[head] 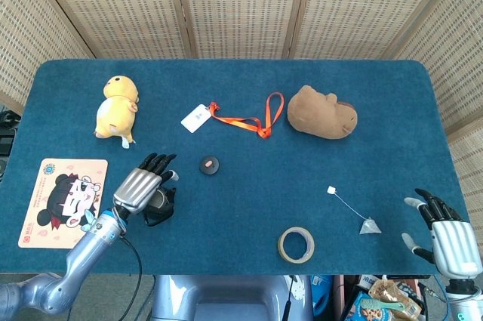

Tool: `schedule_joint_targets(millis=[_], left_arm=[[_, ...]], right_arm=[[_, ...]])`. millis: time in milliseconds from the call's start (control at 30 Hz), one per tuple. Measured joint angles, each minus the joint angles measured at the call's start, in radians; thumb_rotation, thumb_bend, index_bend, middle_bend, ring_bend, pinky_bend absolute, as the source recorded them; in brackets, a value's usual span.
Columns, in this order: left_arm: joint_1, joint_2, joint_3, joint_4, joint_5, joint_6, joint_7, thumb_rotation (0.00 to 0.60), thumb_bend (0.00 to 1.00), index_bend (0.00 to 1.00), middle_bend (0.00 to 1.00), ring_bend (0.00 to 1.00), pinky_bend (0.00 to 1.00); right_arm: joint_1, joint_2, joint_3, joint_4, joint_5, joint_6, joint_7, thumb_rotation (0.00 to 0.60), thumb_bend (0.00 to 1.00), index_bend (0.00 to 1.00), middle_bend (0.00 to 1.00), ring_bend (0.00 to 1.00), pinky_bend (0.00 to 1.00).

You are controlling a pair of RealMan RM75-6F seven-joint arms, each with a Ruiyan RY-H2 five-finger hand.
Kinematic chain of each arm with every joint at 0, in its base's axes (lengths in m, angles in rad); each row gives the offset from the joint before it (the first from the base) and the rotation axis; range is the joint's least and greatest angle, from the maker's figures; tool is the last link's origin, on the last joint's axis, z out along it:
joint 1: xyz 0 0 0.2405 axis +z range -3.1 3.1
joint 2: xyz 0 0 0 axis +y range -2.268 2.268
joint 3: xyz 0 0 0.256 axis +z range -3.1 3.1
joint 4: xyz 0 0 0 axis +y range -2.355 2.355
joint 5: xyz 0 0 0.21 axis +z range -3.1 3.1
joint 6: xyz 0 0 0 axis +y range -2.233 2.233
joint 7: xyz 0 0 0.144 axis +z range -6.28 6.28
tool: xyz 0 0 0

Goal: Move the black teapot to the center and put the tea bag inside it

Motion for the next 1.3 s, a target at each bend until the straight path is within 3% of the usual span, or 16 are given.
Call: schedule_joint_targets(millis=[533,1300], left_arm=[[-0.027,-0.008,0.053,-0.027,-0.053,-0.029,-0.002,0.429,0.3,0.41,0.0,0.0,0.0],[0.013,0.11,0.174,-0.109,0.045,-0.016,-0.029,0.426,0.3,0.41,0.0,0.0,0.0]], right_arm=[[-0.009,0.001,0.001,-0.004,0.005,0.003,-0.005,0.6,0.37,0.32,0.27,0.25,0.41],[-0.007,-0.004,0.004,-0.003,0.005,-0.002,-0.004,0.6,0.37,0.32,0.27,0.25,0.41]])
